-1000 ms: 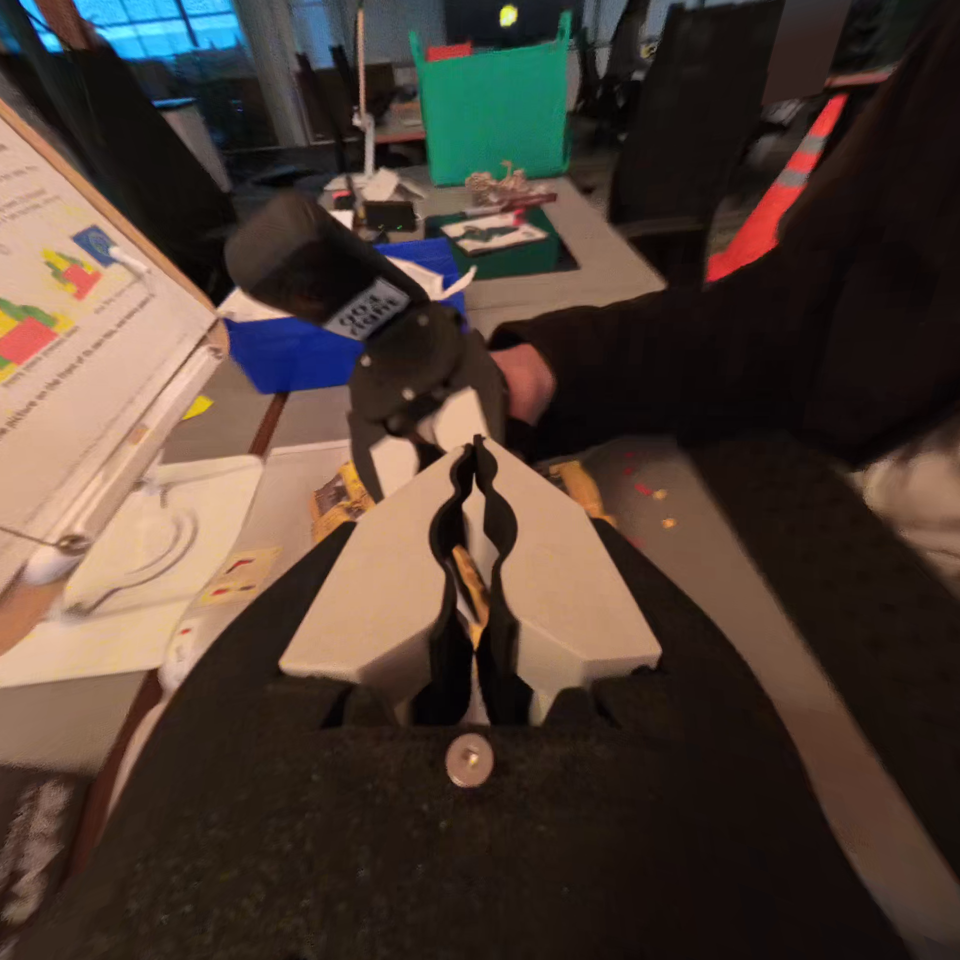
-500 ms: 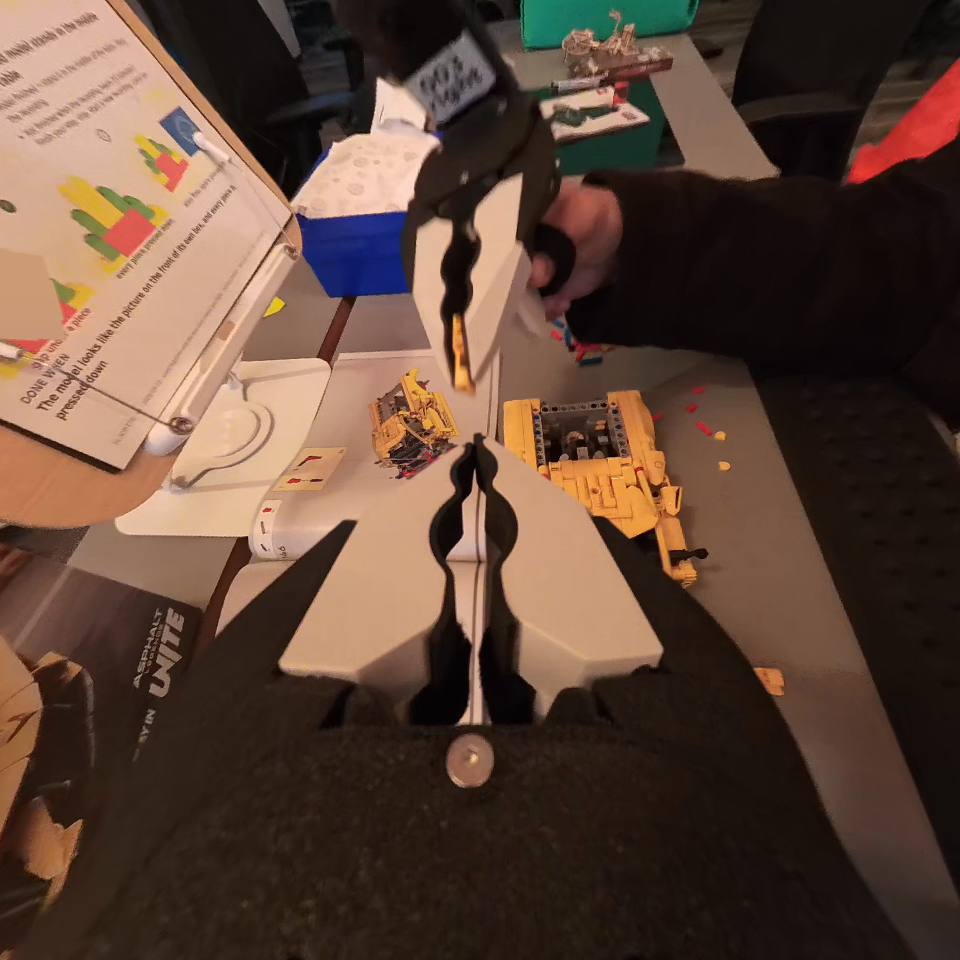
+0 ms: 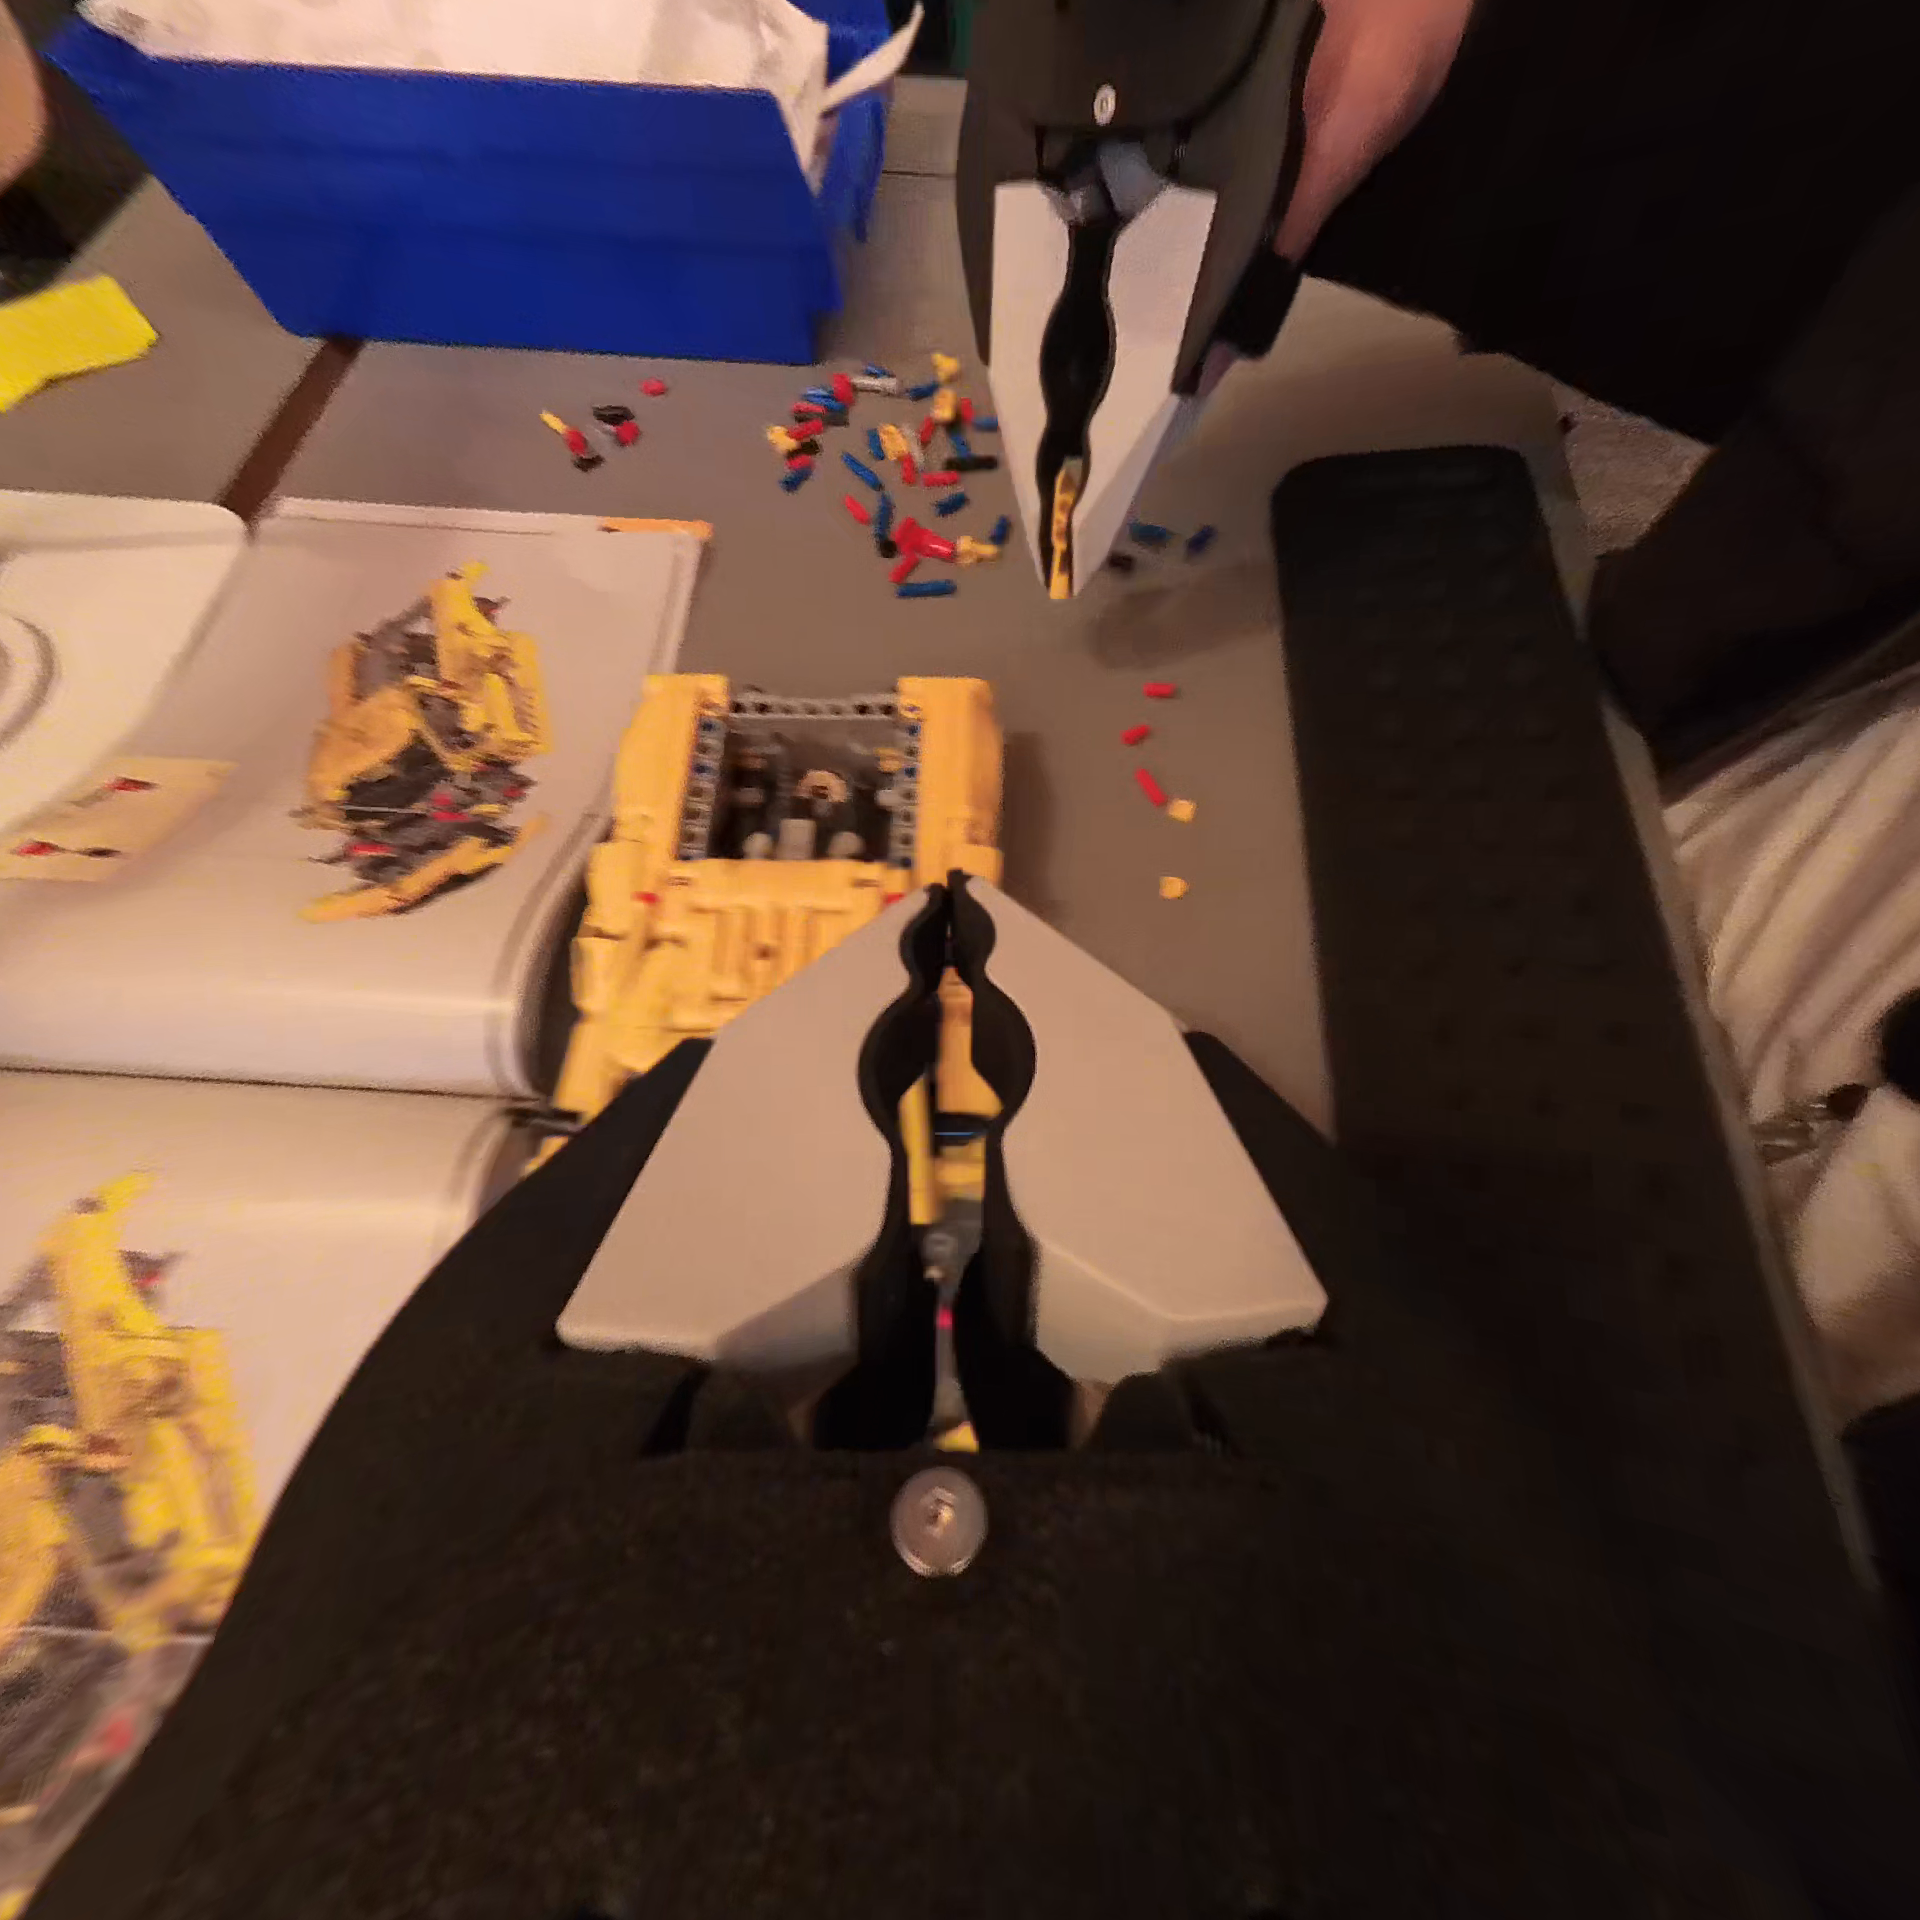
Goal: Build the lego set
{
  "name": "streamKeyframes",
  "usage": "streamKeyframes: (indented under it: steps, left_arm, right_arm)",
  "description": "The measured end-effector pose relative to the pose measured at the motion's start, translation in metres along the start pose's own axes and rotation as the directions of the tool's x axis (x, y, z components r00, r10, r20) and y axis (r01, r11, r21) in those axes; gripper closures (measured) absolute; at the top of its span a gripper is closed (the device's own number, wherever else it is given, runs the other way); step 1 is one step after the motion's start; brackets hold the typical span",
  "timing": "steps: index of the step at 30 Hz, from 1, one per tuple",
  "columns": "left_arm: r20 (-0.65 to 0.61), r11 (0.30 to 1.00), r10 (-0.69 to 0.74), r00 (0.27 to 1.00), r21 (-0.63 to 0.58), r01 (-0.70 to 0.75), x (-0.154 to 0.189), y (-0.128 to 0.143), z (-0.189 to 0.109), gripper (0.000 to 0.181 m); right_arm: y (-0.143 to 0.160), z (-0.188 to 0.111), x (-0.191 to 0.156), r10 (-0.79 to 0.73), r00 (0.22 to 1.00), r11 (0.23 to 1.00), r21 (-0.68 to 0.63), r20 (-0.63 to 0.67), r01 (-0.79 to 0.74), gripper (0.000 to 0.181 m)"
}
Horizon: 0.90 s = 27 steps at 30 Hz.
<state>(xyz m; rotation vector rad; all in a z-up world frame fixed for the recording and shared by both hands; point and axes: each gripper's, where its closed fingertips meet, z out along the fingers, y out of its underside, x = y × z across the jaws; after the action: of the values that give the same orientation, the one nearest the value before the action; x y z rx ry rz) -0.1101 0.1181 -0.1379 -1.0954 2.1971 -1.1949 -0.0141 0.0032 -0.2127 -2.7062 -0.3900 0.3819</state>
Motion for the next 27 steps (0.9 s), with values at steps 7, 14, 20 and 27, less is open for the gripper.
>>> streamKeyframes:
  steps: [7,14,20,27]
  left_arm:
    - [0.063,0.991,-0.132,0.989,0.003,0.132,0.049,0.031,-0.005,0.181]
    - [0.123,0.982,-0.187,0.975,0.051,0.182,0.063,0.048,-0.026,0.181]
    - [0.142,0.983,-0.184,0.973,0.047,0.179,0.065,0.06,-0.029,0.181]
    - [0.139,0.983,-0.181,0.974,0.043,0.176,0.062,0.062,-0.026,0.181]
  right_arm:
    - [-0.015,0.047,-0.047,-0.148,0.989,0.983,-0.107,-0.016,0.146,0.175]
    - [-0.012,0.059,-0.029,-0.181,0.983,0.944,-0.288,-0.041,0.162,0.175]
    - [-0.009,0.058,-0.031,-0.187,0.981,0.944,-0.286,-0.048,0.166,0.168]
    - [-0.007,0.041,-0.035,-0.102,0.995,0.977,-0.189,-0.012,0.098,0.157]
